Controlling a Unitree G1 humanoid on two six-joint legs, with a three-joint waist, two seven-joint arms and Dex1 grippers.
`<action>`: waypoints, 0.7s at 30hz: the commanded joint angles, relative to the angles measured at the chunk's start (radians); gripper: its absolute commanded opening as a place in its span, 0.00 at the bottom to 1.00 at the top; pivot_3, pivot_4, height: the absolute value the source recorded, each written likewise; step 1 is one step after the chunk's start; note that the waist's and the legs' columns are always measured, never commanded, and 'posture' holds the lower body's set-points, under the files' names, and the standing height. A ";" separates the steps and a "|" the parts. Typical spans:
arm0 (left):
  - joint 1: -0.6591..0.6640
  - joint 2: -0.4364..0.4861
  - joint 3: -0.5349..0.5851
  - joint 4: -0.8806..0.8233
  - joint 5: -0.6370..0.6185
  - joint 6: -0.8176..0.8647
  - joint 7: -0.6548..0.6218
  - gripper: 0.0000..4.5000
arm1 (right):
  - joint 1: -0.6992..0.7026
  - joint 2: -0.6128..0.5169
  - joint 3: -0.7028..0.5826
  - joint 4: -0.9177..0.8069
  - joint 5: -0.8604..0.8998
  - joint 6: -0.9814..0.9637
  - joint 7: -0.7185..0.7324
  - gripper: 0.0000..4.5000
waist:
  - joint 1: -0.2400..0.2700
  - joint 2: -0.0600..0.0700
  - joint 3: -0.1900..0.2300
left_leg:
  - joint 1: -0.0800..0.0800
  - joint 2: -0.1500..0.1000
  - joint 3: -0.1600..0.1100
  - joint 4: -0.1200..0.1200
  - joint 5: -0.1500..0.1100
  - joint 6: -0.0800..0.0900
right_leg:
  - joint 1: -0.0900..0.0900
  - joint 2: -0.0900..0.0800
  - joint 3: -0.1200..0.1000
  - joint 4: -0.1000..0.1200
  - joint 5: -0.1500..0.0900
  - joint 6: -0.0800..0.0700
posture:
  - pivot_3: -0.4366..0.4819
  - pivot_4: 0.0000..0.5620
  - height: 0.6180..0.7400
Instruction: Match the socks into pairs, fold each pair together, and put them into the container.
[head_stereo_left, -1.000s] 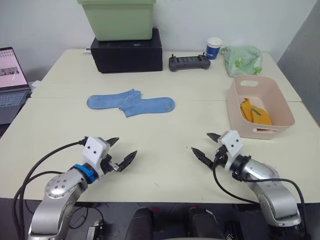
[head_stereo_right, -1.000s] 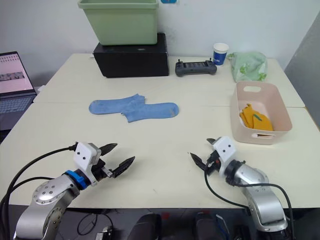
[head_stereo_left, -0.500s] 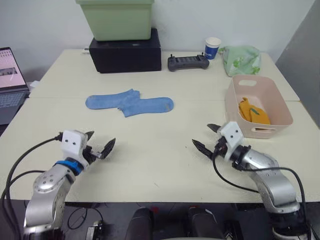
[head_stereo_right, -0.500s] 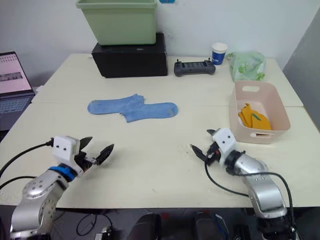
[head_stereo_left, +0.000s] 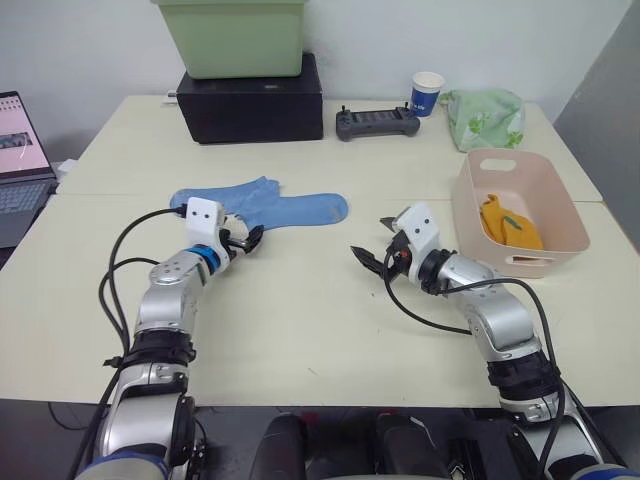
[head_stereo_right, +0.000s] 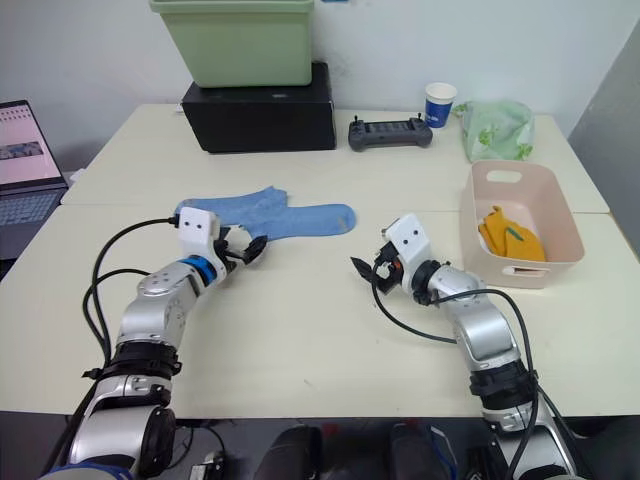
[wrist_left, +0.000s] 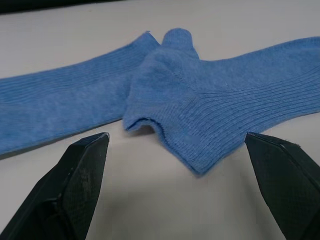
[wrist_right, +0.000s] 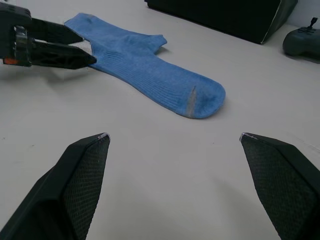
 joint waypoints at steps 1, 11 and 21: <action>-0.037 -0.005 -0.008 0.051 0.022 -0.048 0.007 0.91 | -0.005 -0.007 -0.022 -0.046 -0.002 -0.017 -0.013 1.00 | 0.001 0.000 0.000 | 0.000 0.000 0.000 0.000 0.000 0.000 | 0.000 0.000 0.000 0.000 0.000 0.000 | 0.48 0.27 1.00; -0.108 -0.008 -0.002 0.154 0.019 -0.085 -0.003 0.23 | 0.014 -0.022 -0.031 -0.086 0.006 0.008 -0.028 1.00 | 0.002 0.000 0.000 | 0.000 0.000 0.000 0.000 0.000 0.000 | 0.000 0.001 0.000 0.001 0.000 0.000 | 0.48 0.27 1.00; 0.295 -0.019 -0.054 -0.604 -0.101 0.291 -0.027 0.01 | 0.059 -0.066 -0.021 -0.113 0.025 -0.021 0.028 1.00 | -0.003 0.000 0.000 | 0.000 0.003 -0.002 0.000 0.003 -0.004 | 0.000 -0.002 0.003 0.001 0.000 0.000 | 0.48 0.27 1.00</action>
